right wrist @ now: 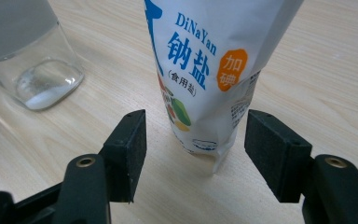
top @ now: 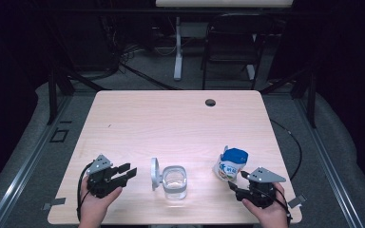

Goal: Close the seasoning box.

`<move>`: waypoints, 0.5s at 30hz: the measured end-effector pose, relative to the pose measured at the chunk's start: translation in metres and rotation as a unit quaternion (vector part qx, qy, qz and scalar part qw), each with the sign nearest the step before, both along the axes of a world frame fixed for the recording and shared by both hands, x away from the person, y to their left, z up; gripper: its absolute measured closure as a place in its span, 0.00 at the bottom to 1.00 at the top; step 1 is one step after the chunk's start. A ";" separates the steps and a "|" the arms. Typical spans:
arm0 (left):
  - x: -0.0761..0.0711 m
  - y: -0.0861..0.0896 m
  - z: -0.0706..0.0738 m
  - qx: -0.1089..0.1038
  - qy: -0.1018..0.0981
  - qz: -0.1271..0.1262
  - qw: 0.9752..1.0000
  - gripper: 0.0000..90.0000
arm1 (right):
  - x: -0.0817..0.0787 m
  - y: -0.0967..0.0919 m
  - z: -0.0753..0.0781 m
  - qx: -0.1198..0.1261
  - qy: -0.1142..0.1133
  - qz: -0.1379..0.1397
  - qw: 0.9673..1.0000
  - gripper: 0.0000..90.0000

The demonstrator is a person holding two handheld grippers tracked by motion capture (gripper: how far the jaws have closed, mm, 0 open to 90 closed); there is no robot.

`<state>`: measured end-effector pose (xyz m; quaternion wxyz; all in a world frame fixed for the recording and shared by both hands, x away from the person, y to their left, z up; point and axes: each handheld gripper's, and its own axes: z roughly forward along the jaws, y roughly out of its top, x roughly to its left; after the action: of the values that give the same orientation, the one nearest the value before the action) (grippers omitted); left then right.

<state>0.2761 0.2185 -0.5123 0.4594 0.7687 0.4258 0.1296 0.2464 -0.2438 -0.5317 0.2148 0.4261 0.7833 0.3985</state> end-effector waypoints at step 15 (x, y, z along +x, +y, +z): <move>0.000 0.001 0.000 -0.001 -0.002 0.001 1.000 0.69 | 0.018 0.004 -0.009 0.010 0.018 0.000 1.000 0.43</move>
<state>0.2765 0.2193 -0.5127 0.4612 0.7673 0.4259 0.1315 0.2645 -0.2400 -0.5411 0.1961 0.4356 0.7830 0.3984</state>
